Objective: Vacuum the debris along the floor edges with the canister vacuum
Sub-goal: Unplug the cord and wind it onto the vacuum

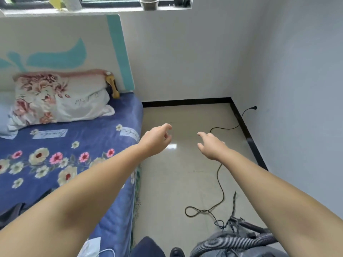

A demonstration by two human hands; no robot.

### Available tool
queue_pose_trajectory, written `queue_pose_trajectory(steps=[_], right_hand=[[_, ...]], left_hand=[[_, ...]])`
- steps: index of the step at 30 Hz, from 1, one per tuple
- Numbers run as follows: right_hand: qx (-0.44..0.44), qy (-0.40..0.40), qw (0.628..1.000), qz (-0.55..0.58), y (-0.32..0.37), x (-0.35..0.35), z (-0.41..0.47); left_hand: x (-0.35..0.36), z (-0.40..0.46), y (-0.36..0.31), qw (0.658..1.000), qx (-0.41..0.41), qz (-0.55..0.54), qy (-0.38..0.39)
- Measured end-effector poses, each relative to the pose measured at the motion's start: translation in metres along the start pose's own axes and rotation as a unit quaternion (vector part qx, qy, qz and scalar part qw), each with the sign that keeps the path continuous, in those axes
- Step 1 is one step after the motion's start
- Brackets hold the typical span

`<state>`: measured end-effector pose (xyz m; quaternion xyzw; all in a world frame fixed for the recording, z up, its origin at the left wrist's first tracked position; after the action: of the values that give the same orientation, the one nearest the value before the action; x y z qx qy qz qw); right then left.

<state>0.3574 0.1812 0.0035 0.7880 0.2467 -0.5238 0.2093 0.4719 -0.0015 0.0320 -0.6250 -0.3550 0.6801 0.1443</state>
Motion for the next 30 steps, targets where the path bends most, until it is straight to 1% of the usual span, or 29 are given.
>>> queue_pose_trajectory(steps=[5, 8, 10, 12, 15, 17, 22, 25, 30], right_hand=[[0.021, -0.006, 1.000, -0.001, -0.005, -0.030, 0.079], [0.054, -0.016, 0.998, 0.015, -0.015, -0.051, 0.138], [0.084, -0.008, 0.996, 0.040, -0.020, -0.065, 0.172], [0.109, 0.004, 0.992, 0.064, -0.024, -0.076, 0.202], [0.145, -0.002, 0.985, 0.091, -0.040, -0.095, 0.239], [0.172, -0.004, 0.979, 0.106, -0.059, -0.105, 0.258], [0.240, -0.005, 0.962, 0.130, -0.130, -0.117, 0.317], [0.259, -0.015, 0.956, 0.140, -0.174, -0.124, 0.368], [0.265, -0.001, 0.950, 0.162, -0.236, -0.150, 0.448]], left_hand=[[-0.007, 0.090, 0.017, 0.999, 0.023, 0.004, 0.037], [-0.020, 0.158, 0.030, 0.999, 0.026, -0.031, 0.031], [-0.032, 0.205, 0.037, 0.998, 0.030, -0.053, 0.034], [-0.043, 0.252, 0.040, 0.996, 0.042, -0.046, 0.060], [-0.048, 0.323, 0.034, 0.992, 0.060, -0.039, 0.104], [-0.038, 0.364, 0.025, 0.988, 0.066, -0.048, 0.132], [0.009, 0.466, -0.005, 0.972, 0.104, -0.033, 0.209], [0.031, 0.534, -0.021, 0.963, 0.125, -0.027, 0.236], [0.053, 0.638, -0.049, 0.954, 0.148, -0.008, 0.260]])
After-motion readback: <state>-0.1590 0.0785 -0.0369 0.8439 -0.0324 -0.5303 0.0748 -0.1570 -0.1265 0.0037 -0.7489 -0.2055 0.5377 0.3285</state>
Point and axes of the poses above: each hand's wrist, its own z-axis towards the middle knuckle, its own x-axis out of the palm, y = z × x, the point moved 2 cm from there along z, towards the middle knuckle, and after that the axes turned 15 degrees about -z, right-handed, at the moved point
